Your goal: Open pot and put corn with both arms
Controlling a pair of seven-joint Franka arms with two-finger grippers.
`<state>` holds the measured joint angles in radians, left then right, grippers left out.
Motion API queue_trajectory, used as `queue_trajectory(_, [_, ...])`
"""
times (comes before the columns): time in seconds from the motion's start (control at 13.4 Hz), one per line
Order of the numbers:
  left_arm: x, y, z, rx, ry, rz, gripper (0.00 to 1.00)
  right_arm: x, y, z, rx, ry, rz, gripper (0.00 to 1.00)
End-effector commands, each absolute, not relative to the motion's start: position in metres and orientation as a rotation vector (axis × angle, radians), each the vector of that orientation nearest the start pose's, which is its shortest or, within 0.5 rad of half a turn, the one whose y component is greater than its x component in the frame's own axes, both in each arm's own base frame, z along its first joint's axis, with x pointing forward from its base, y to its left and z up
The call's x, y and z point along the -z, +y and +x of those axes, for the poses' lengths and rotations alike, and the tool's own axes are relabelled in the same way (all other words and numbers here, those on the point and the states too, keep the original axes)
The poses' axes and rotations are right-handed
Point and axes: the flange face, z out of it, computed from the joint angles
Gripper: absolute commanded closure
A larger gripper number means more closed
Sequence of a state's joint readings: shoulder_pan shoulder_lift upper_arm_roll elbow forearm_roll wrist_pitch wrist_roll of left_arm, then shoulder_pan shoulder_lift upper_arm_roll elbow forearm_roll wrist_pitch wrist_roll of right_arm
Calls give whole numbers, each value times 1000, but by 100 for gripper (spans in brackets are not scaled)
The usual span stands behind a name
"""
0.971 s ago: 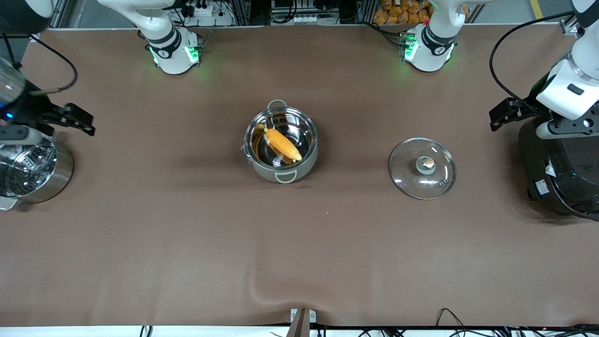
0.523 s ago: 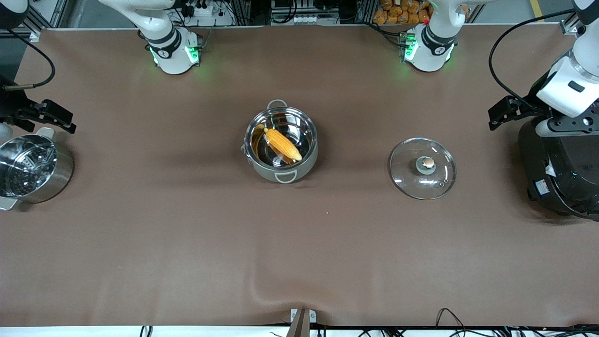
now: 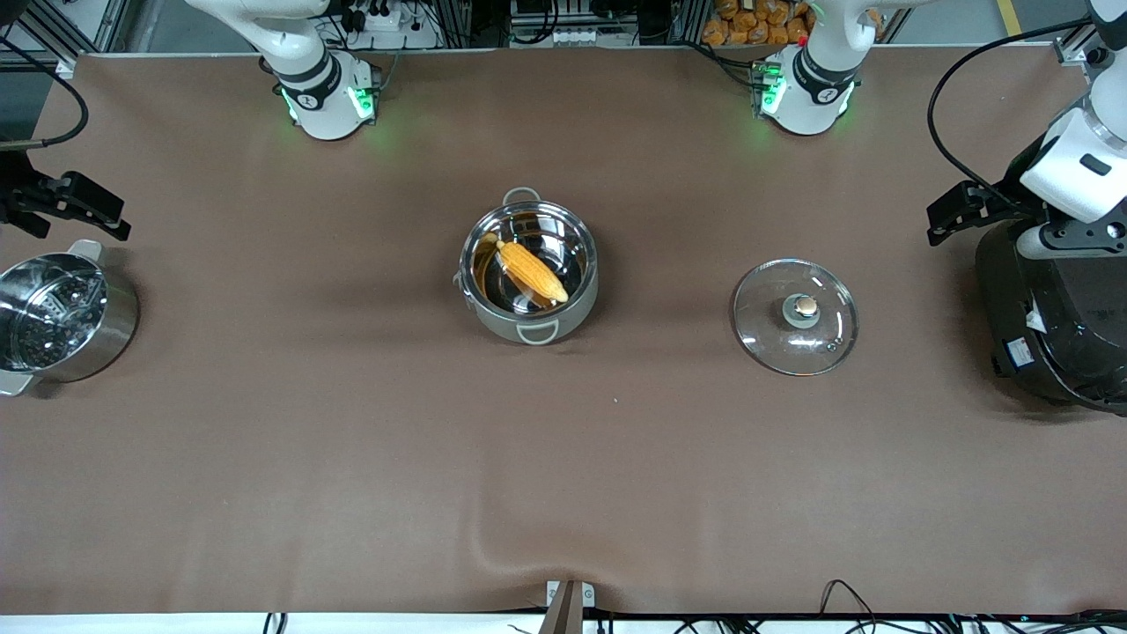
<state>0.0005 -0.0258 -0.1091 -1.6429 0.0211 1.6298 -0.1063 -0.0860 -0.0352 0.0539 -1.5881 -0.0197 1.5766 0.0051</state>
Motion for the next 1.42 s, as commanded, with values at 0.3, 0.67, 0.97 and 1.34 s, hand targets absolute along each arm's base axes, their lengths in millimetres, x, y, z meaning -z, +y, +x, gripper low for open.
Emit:
queue_trajectory(0.3, [-615, -55, 540, 36, 31, -3141, 0, -642, -22, 543, 55, 53, -3142, 0])
queue_trajectory(0.67, [-614, -54, 540, 26, 28, -3142, 0, -641, -22, 544, 50, 51, -3142, 0])
queue_trajectory(0.97, [-613, -54, 540, 19, 28, -3142, 0, -641, -24, 544, 53, 55, -3144, 0])
queue_trajectory(1.34, [-613, -54, 540, 19, 31, -3142, 0, -652, -23, 545, 91, 77, -3143, 0])
